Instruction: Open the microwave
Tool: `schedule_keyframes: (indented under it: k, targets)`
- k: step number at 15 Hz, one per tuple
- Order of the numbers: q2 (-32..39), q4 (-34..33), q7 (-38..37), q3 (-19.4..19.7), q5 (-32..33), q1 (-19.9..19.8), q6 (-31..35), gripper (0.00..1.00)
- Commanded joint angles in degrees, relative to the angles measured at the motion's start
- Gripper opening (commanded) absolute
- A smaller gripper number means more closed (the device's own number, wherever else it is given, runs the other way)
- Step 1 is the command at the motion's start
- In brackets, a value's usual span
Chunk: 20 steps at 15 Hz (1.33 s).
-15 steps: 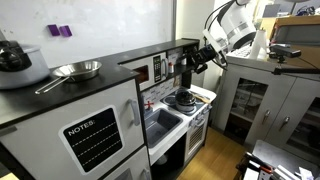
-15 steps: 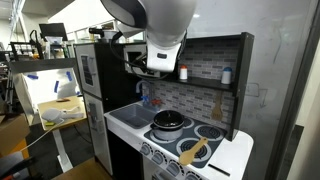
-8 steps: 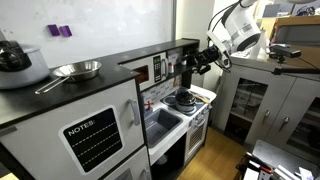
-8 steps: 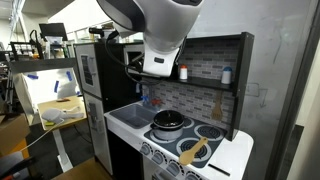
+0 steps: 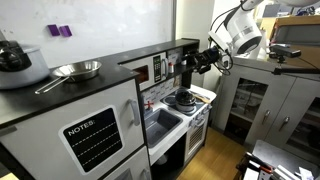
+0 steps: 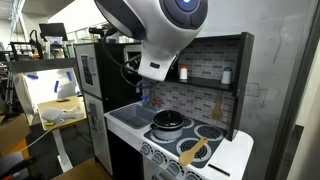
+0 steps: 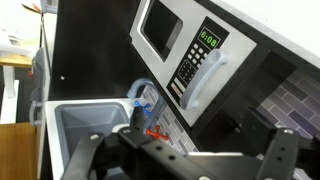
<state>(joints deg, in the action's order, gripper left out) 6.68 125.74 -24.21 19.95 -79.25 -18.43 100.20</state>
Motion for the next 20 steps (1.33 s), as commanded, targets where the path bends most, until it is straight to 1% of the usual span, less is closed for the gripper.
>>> schedule_keyframes:
  k: [1, 10, 20]
  targets:
    - [1.8, -1.4, -2.0, -0.3, -2.3, -0.6, -3.0, 1.00]
    - [4.5, -4.2, -5.4, -2.3, -3.5, 0.5, -5.1, 1.00]
    - [6.3, -4.2, -6.8, -3.5, -4.8, 1.4, -6.8, 1.00]
